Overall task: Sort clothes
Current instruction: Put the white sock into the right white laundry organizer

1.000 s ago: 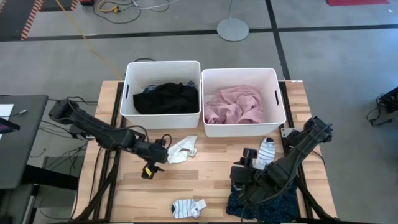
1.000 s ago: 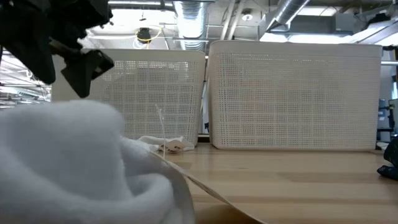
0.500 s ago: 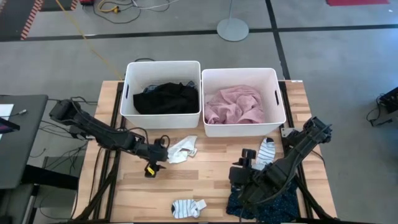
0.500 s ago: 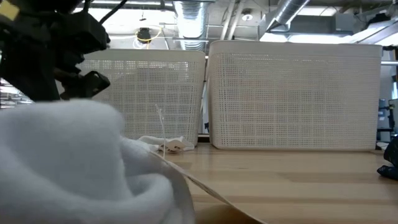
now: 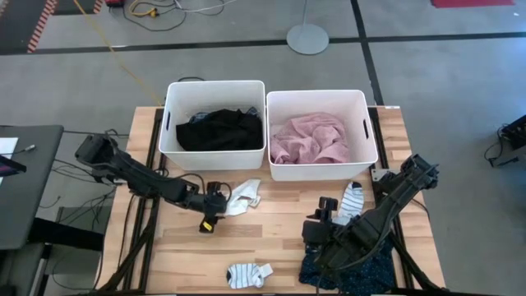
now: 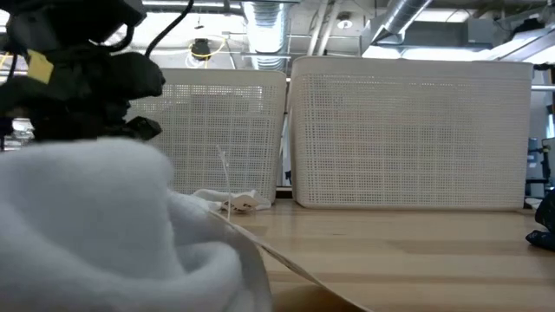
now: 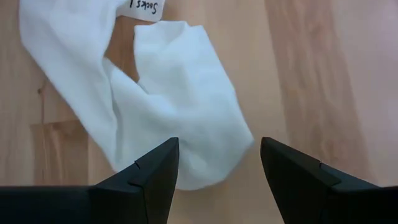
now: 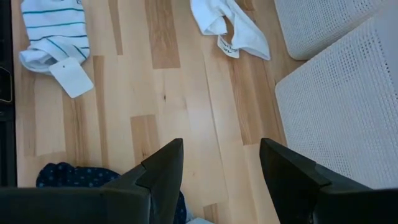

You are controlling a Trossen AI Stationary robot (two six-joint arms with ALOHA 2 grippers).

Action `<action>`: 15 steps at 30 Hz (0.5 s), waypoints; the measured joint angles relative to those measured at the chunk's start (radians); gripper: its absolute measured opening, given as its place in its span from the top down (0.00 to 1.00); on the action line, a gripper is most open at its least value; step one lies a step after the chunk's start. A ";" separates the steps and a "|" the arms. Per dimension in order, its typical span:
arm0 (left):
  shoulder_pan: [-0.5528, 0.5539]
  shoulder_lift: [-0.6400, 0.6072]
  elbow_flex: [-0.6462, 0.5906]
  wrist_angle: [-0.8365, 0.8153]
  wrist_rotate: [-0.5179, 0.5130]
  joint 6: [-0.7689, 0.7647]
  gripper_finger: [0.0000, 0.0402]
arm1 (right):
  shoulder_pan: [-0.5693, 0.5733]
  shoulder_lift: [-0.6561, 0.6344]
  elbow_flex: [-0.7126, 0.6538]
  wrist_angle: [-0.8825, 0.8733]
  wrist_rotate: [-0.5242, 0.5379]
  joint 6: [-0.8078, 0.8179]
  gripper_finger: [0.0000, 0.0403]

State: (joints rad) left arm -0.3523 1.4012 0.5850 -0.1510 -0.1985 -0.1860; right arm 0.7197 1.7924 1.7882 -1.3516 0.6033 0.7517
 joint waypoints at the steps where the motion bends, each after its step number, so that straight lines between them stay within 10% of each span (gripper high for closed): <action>1: 0.000 0.010 0.000 0.007 -0.003 0.007 0.45 | 0.000 0.000 0.000 0.000 0.000 0.000 0.44; 15: -0.001 0.057 0.000 0.125 -0.016 0.088 0.81 | 0.000 0.000 0.000 0.002 0.000 0.000 0.44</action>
State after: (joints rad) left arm -0.3531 1.4582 0.5854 -0.0262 -0.2148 -0.0983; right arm 0.7197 1.7924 1.7882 -1.3500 0.6033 0.7521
